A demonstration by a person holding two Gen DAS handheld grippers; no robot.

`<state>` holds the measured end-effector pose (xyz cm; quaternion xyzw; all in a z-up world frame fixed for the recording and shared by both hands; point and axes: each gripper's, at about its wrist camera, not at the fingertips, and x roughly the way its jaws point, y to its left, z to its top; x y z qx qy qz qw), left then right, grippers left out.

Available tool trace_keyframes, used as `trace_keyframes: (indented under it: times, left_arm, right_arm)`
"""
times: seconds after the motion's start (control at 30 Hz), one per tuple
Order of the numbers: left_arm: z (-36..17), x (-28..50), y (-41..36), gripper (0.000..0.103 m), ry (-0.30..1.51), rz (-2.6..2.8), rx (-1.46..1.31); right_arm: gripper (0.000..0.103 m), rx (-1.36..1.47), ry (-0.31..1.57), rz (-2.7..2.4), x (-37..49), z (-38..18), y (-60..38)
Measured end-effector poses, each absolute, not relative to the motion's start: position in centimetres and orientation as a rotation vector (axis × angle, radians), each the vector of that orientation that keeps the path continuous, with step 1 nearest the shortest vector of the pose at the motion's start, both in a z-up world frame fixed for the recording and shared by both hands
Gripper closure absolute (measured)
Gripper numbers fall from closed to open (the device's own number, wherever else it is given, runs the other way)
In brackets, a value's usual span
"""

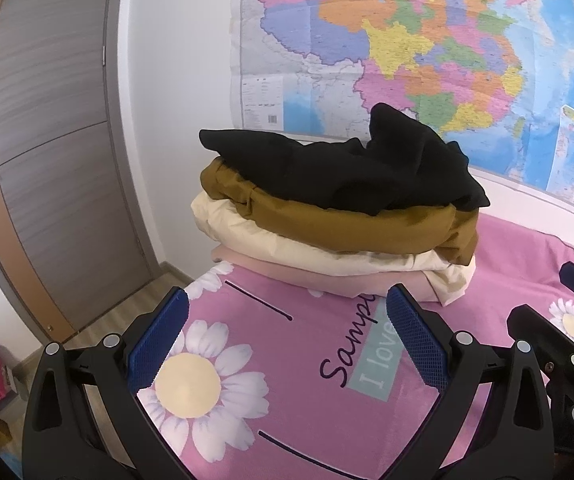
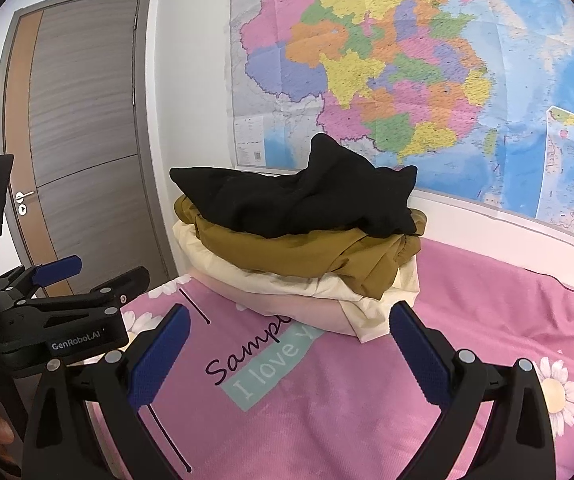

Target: Fold large clothes

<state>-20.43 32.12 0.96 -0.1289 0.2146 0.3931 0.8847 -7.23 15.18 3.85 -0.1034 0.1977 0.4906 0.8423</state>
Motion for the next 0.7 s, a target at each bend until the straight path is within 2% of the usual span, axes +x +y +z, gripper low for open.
trace_keyframes:
  times: [0.47,0.7]
  left_arm:
    - [0.6,-20.1,30.7,0.005,0.432,0.768,-0.262]
    - [-1.4,-17.2,28.2,0.005,0.465,0.618,-0.294]
  right_arm:
    - [0.006,-0.208,0.415,1.015,-7.1,3.8,13.8]
    - [0.006,-0.209,0.446,0.885,-5.5,2.4,8.9]
